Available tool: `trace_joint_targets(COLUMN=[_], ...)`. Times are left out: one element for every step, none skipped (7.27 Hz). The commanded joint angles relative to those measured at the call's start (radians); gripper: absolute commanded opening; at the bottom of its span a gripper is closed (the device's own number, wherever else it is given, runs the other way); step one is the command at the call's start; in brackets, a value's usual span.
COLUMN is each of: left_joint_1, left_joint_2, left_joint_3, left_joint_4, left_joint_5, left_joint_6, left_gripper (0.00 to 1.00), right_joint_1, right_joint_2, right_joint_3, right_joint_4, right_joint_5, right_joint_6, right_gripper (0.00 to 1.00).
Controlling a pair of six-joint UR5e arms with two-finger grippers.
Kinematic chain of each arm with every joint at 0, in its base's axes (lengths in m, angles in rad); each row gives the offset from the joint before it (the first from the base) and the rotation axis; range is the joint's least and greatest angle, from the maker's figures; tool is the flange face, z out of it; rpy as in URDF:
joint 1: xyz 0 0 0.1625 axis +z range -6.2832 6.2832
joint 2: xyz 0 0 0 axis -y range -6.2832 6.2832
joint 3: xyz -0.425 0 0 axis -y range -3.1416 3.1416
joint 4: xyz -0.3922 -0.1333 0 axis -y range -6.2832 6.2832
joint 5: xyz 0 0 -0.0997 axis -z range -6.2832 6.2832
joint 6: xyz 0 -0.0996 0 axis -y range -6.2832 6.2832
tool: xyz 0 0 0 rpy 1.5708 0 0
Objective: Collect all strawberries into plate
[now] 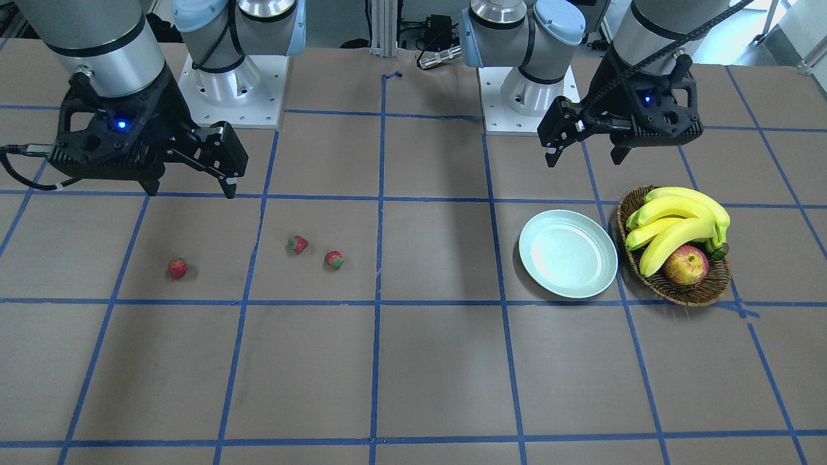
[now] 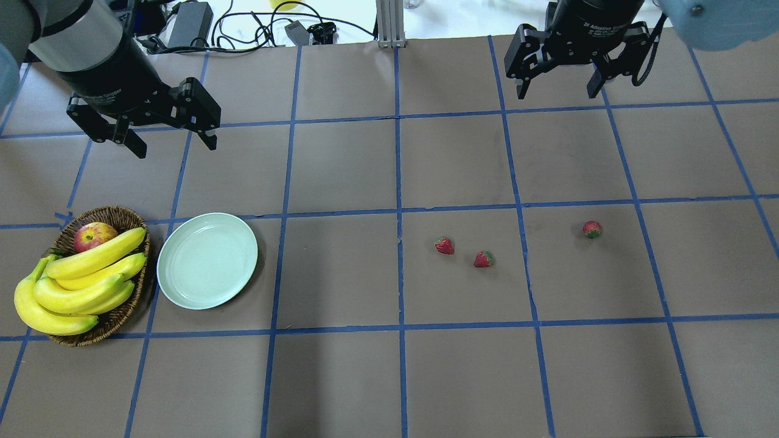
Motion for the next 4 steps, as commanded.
trace_joint_targets(left_joint_1=[0.001, 0.001, 0.001, 0.001], left_joint_2=[0.004, 0.004, 0.004, 0.001], left_joint_3=[-0.01, -0.013, -0.013, -0.013], left_joint_4=[0.001, 0.001, 0.001, -0.002], left_joint_5=[0.0, 0.001, 0.004, 0.0], left_joint_6=[0.0, 0.0, 0.0, -0.001], left_gripper=[1.0, 1.0, 1.0, 1.0], right_joint_1=[0.0, 0.0, 0.0, 0.0], right_joint_2=[0.0, 0.0, 0.0, 0.0], right_joint_3=[0.0, 0.0, 0.0, 0.0], right_joint_4=[0.003, -0.002, 0.003, 0.001], right_joint_5=[0.0, 0.0, 0.0, 0.0], right_joint_6=[-0.001, -0.001, -0.001, -0.001], right_gripper=[1.0, 1.0, 1.0, 1.0])
